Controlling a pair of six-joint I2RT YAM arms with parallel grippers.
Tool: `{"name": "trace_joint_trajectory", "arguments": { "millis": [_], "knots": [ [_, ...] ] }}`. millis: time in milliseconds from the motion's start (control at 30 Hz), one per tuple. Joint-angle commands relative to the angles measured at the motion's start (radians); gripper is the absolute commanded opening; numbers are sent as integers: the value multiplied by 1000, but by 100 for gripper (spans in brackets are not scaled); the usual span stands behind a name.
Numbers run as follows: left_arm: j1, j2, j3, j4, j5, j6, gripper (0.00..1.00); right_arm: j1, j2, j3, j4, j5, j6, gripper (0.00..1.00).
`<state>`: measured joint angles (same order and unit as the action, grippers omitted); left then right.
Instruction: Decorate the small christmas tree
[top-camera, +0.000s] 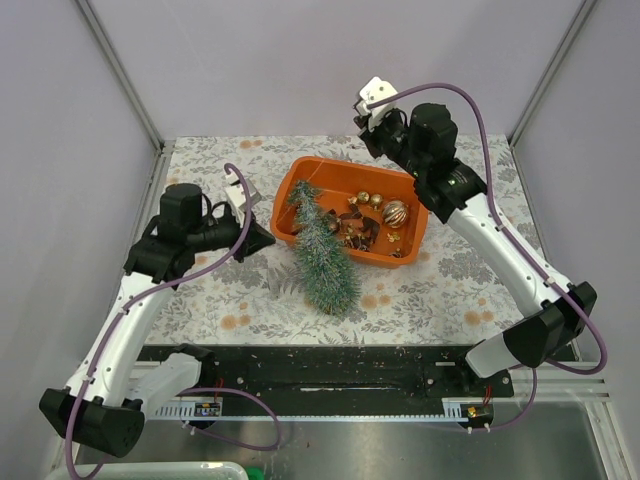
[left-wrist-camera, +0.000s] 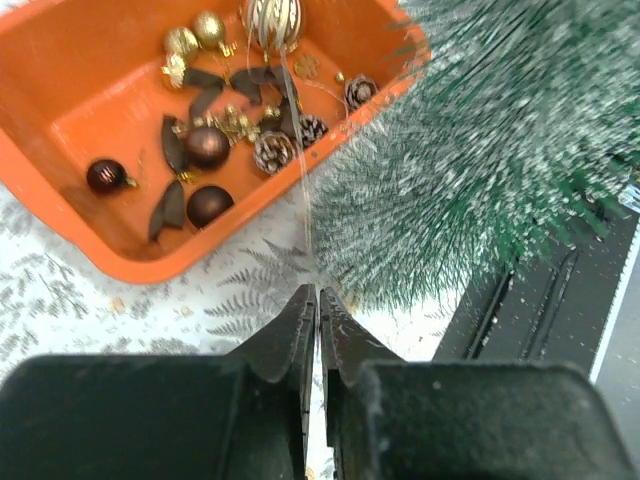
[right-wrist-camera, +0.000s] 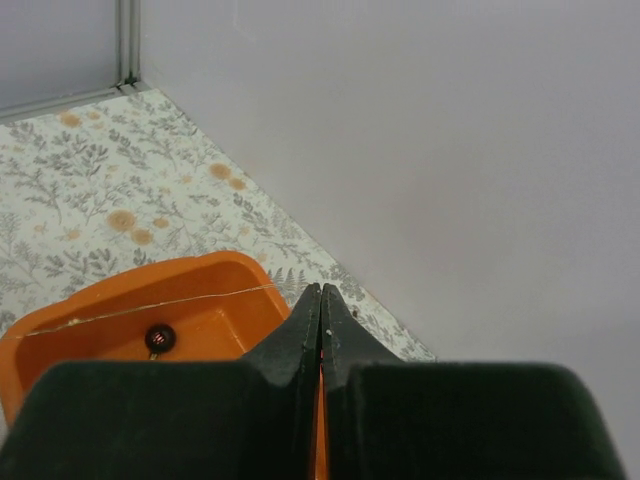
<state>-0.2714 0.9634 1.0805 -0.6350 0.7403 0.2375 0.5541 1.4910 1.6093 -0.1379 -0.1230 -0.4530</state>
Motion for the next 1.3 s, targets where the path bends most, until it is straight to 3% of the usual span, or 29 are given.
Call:
{"name": "trace_joint_trajectory", "arguments": {
  "millis": [0, 67, 167, 233, 267, 667, 800, 933, 1267],
  "knots": [
    [6, 15, -53, 37, -25, -78, 10, -19, 8, 14, 109, 97, -36, 0],
    [6, 43, -83, 79, -65, -95, 12, -17, 20, 11, 110, 114, -50, 0],
    [6, 98, -94, 97, -55, -95, 48, -17, 28, -2, 115, 143, -70, 0],
    [6, 127, -94, 97, -51, -75, 66, -17, 28, -15, 121, 155, -81, 0],
    [6, 136, -96, 97, -51, -57, 70, -19, 25, -22, 124, 160, -84, 0],
    [5, 264, -204, 250, -185, 55, 71, -17, -26, -112, 169, 187, -81, 0],
    [1, 294, -229, 262, -197, 115, 63, -19, -26, -130, 179, 203, -90, 0],
    [-2, 285, -280, 293, -240, 169, 62, -23, -23, -135, 195, 212, -98, 0],
    [-28, 327, -346, 328, -277, 181, 61, -29, 17, -88, 216, 200, -84, 0]
  ]
}}
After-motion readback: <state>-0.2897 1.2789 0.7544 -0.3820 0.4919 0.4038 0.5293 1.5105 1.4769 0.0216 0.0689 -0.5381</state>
